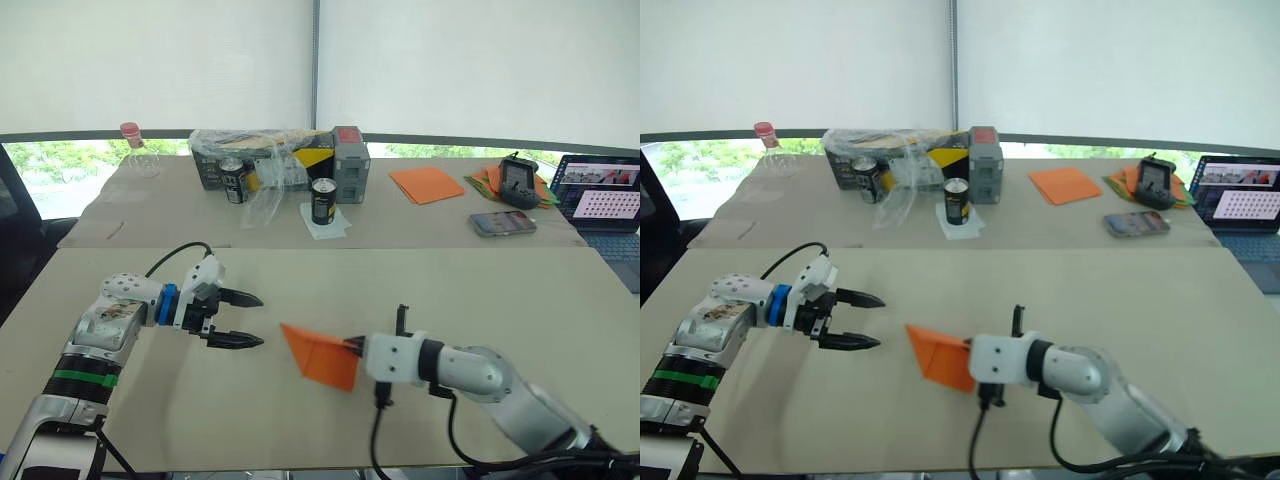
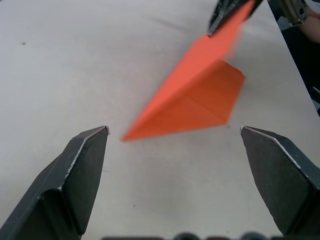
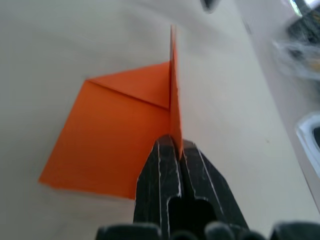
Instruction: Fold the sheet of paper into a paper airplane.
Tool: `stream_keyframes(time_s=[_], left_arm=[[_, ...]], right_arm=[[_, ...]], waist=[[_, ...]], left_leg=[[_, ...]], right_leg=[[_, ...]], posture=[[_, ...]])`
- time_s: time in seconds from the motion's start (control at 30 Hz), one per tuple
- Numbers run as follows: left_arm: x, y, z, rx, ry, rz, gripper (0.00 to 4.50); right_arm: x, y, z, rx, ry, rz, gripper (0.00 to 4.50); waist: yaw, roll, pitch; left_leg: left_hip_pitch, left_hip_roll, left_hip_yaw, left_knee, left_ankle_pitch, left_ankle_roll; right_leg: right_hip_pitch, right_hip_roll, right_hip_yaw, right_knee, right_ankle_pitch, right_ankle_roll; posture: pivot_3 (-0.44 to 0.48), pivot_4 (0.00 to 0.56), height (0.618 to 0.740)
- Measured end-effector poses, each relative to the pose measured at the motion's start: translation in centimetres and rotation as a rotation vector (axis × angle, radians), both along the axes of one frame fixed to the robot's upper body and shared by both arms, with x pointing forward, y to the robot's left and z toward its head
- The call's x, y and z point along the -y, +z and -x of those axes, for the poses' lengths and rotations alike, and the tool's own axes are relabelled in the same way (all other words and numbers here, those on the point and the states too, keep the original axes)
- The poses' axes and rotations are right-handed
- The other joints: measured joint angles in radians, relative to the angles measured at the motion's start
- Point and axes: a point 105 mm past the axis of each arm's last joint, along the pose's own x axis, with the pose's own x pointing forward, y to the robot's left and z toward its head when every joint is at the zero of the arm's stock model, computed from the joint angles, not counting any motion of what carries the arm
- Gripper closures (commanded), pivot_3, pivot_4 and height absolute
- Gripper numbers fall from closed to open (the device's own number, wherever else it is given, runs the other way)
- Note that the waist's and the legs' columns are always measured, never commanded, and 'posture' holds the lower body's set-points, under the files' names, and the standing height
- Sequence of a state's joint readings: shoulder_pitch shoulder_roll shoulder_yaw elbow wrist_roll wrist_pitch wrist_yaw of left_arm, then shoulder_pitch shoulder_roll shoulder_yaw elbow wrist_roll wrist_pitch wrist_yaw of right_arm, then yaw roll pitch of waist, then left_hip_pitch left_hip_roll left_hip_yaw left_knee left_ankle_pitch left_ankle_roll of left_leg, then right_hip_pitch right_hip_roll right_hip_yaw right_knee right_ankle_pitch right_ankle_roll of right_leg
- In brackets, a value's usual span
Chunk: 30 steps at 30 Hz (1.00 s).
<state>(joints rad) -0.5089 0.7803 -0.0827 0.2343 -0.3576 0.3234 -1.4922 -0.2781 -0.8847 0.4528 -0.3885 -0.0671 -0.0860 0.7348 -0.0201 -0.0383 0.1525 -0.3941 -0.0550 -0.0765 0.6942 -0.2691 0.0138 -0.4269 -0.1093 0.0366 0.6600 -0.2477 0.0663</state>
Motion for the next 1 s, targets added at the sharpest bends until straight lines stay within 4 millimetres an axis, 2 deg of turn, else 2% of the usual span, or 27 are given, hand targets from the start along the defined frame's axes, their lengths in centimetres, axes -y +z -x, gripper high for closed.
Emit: stream_keyframes(time_s=[0.13, 0.23, 0.43, 0.6, 0.77, 0.83, 1.0], left_arm=[[0.5, 0.0, -0.2, 0.02, 0.001, 0.025, 0.0], [1.0, 0.0, -0.3, 0.033, 0.003, 0.046, 0.0], [1.3, 0.2, -0.4, 0.048, 0.008, 0.05, 0.0], [1.6, 0.1, -0.4, 0.049, 0.005, 0.06, 0.0], [1.9, 0.2, -0.7, 0.053, -0.002, 0.074, 0.0], [2.2, 0.3, -0.8, 0.056, -0.021, 0.078, 0.0], [3.2, 0.4, -1.5, 0.049, -0.054, 0.106, 0.0]], right_arm=[[0.1, 1.1, -1.1, 0.154, 0.184, 0.029, 4.49], [-0.2, 0.7, -2.2, 0.215, 0.255, 0.034, 4.49], [0.2, -0.9, -3.3, 0.197, 0.24, 0.042, 4.49], [0.7, -2.0, -3.1, 0.188, 0.215, 0.053, 4.49], [0.7, -2.0, -3.0, 0.216, 0.224, 0.061, 2.95], [0.8, -1.9, -3.0, 0.226, 0.228, 0.073, 2.2], [2.5, 0.6, -3.0, 0.266, 0.194, 0.086, 0.5]], waist=[[-0.002, 0.0, 0.0], [-0.004, 0.0, 0.0], [0.002, 0.0, 0.0], [0.002, 0.001, 0.0], [0.002, 0.001, 0.0], [0.003, 0.001, 0.0], [0.01, 0.001, 0.001]], left_leg=[[0.006, 0.001, 0.0, -0.002, -0.001, 0.001], [0.006, 0.001, 0.0, -0.002, -0.001, 0.001], [0.004, 0.0, 0.0, -0.002, -0.001, 0.001], [0.005, 0.0, 0.0, -0.002, -0.001, 0.001], [0.005, 0.0, 0.0, -0.002, -0.001, 0.001], [0.005, 0.0, 0.0, -0.002, -0.001, 0.001], [0.004, 0.0, 0.0, -0.001, -0.001, 0.001]], right_leg=[[0.005, 0.0, 0.0, -0.002, 0.0, 0.0], [0.005, 0.0, 0.001, -0.002, 0.0, 0.0], [0.004, -0.001, 0.001, -0.003, 0.0, 0.0], [0.004, 0.0, 0.001, -0.002, 0.0, 0.0], [0.004, 0.0, 0.001, -0.002, 0.0, 0.0], [0.004, 0.0, 0.001, -0.002, 0.0, 0.0], [0.004, 0.0, 0.001, -0.003, 0.0, 0.0]], posture=[[0.0, 0.15, 0.739], [0.0, 0.15, 0.739], [0.0, 0.15, 0.739], [0.0, 0.15, 0.739], [0.0, 0.15, 0.739], [0.0, 0.15, 0.739], [0.0, 0.15, 0.739]])
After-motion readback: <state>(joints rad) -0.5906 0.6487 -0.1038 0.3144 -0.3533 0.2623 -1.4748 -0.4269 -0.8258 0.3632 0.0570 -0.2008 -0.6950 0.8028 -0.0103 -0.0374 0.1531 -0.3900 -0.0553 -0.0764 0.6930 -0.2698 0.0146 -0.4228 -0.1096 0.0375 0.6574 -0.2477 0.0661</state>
